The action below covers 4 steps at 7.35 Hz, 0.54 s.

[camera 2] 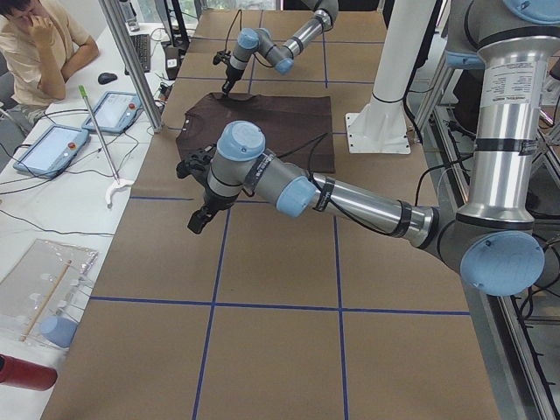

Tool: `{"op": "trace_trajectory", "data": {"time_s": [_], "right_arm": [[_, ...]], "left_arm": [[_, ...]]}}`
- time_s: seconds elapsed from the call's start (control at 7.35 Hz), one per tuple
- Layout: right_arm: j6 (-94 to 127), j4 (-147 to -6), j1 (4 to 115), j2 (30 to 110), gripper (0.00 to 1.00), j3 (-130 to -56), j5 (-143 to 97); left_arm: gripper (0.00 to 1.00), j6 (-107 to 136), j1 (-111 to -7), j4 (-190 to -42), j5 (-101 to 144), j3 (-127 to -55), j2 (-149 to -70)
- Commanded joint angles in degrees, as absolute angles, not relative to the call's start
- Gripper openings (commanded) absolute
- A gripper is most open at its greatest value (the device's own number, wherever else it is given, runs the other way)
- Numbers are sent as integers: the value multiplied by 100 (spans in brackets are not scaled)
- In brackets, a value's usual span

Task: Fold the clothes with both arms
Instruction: 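Fold that sleeve inward toward the collar with the right gripper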

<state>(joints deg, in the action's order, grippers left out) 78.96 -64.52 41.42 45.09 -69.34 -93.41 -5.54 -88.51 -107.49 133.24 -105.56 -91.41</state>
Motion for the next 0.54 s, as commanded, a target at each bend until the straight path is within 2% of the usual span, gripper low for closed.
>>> {"op": "trace_trajectory", "data": {"time_s": [0.0, 0.27, 0.41], "right_arm": [[7884, -6451, 3991, 4377, 100, -6812, -9090], [7675, -6521, 4068, 4211, 100, -6881, -9279], [7403, -6687, 4348, 4253, 100, -7004, -9882]], "left_arm": [[100, -554, -8851, -10749, 13324, -10556, -9132], [100, -554, -8851, -10975, 13315, -10573, -9149], [100, -519, -8842, -11726, 13272, -10495, -9167]]}}
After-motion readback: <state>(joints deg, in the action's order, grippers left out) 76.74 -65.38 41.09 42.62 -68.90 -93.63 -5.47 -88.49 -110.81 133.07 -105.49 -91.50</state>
